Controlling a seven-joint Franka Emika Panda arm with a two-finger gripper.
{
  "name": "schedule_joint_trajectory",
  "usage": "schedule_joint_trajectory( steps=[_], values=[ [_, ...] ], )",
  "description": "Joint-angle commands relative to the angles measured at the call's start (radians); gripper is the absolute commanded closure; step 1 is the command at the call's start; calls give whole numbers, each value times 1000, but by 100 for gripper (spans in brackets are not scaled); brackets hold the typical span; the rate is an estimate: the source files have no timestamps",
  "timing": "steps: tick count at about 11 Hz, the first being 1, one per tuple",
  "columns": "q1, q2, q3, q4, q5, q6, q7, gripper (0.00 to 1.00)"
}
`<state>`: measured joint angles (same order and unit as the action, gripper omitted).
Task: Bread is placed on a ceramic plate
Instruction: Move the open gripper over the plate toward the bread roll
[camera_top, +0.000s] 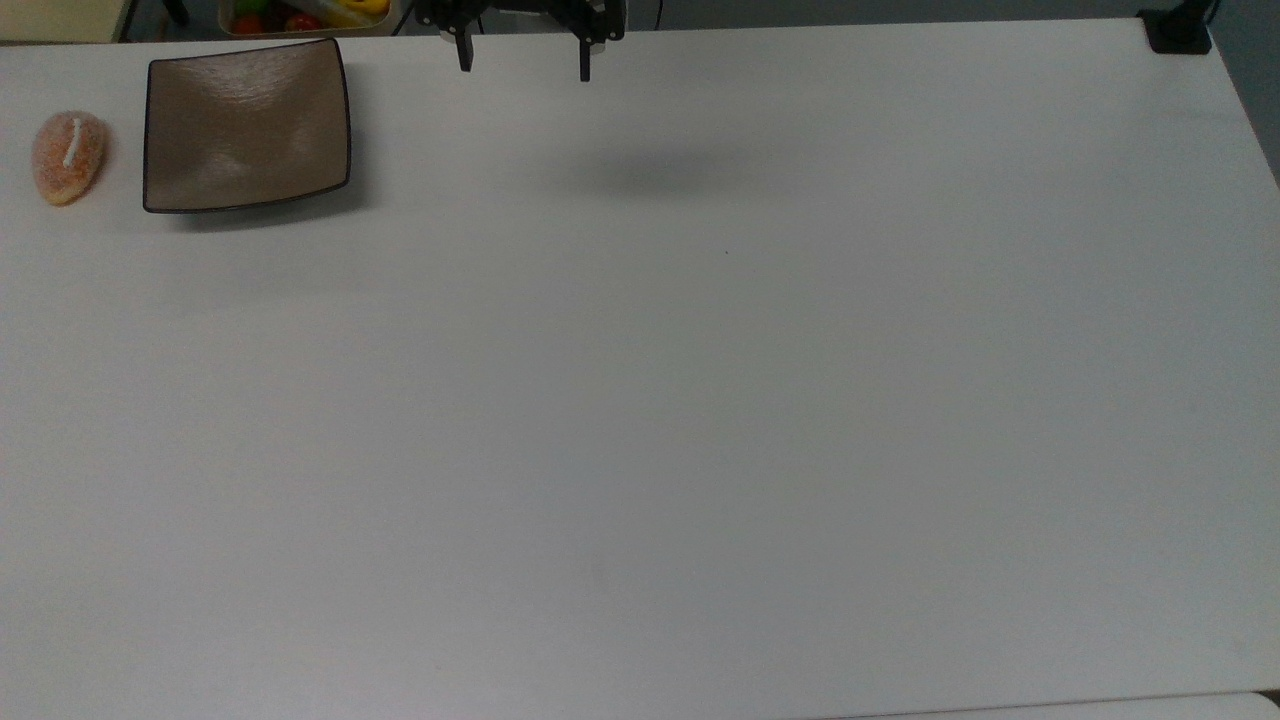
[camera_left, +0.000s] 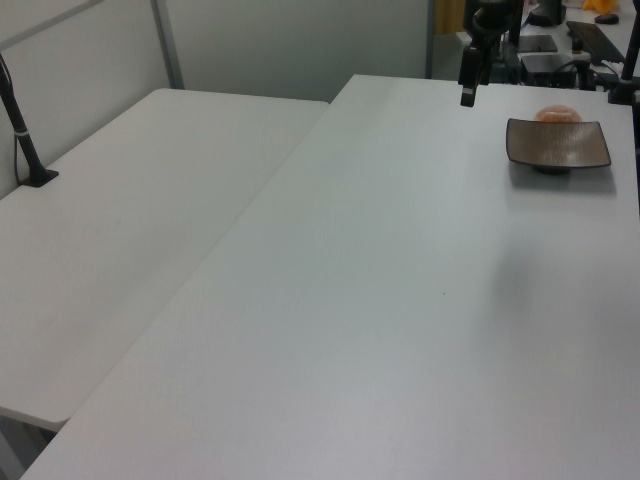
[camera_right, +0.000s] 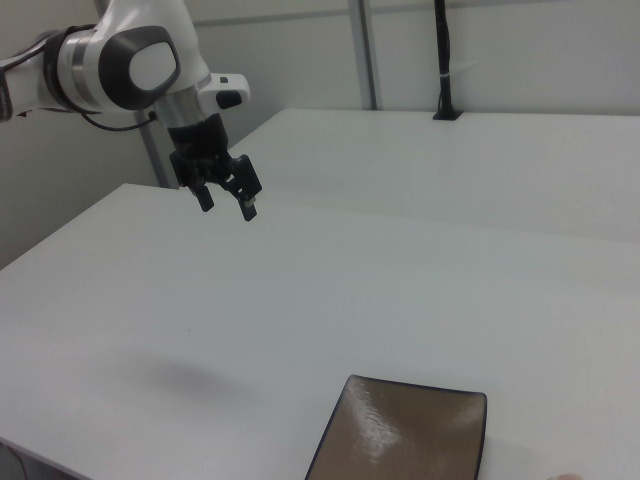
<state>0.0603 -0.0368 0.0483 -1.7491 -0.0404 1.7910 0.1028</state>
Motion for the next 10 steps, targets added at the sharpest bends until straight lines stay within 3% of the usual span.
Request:
schedule_joint_trajectory(
  steps=[1, 8, 10],
  values=[
    [6, -17, 1, -17, -4, -65, -11, 0],
    [-2, -18, 1, -10, -4, -67, -11, 0],
    [-13, -18, -31, -15, -15, -59, -88, 0]
  ],
)
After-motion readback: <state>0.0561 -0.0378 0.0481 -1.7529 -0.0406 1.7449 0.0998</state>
